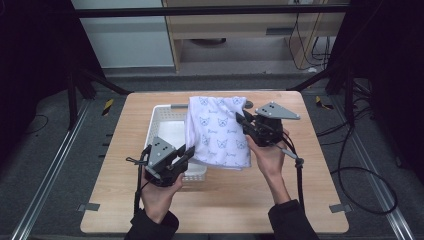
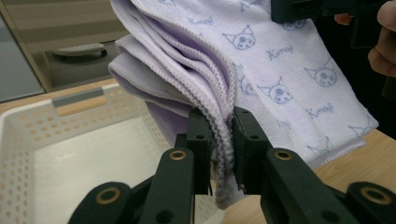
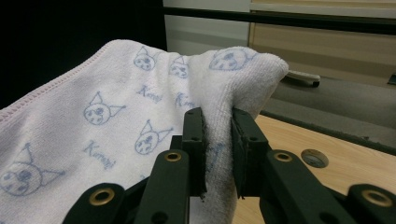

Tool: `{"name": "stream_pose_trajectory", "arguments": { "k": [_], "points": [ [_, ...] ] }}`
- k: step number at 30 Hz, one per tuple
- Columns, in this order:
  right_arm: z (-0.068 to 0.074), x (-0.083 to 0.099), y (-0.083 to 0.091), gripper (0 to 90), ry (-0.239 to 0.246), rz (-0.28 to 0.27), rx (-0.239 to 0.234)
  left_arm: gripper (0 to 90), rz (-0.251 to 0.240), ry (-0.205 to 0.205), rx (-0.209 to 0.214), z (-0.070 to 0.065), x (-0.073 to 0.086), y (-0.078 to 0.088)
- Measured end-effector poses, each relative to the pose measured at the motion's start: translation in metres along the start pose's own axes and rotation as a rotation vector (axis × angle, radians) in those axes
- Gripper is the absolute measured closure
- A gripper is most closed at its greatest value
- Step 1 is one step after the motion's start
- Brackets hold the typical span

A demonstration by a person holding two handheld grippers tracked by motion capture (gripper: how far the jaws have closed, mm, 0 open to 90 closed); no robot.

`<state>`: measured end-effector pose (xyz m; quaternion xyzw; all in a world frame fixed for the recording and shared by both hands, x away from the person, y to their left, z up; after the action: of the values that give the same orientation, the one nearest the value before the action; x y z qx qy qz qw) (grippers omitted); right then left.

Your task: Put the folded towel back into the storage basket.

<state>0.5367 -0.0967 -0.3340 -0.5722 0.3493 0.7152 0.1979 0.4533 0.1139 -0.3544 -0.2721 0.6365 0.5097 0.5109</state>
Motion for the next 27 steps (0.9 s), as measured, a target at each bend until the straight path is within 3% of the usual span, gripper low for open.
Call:
{"name": "stream_pose_trajectory", "arguments": {
  "k": [12,18,20,27],
  "points": [
    [0.021,-0.008,-0.037,77.3,0.015,0.001,-0.016,77.9,0.005,0.036,-0.059,0.037,0.004,0.005],
    [0.027,-0.011,-0.055,77.3,0.006,-0.004,-0.026,77.9,0.015,0.024,-0.092,0.052,0.007,0.007],
    [0.03,-0.011,-0.061,77.3,0.005,-0.003,-0.031,77.9,0.019,0.037,-0.099,0.06,0.01,0.006],
    [0.038,-0.007,-0.083,77.3,0.005,0.011,-0.035,77.9,0.03,0.045,-0.116,0.073,0.017,0.003]
  ]
}}
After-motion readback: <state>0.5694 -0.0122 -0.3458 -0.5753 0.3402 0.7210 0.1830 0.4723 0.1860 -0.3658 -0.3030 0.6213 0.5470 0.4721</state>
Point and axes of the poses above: each handheld gripper's, and its own axes: y roughly backward along the jaws, x roughly out of its underside, z roughly to its left, the point moved 6 cm from there along -y, roughly forward along the jaws, and after that the axes turned 12 degrees about -x, right-handed, at the moved point
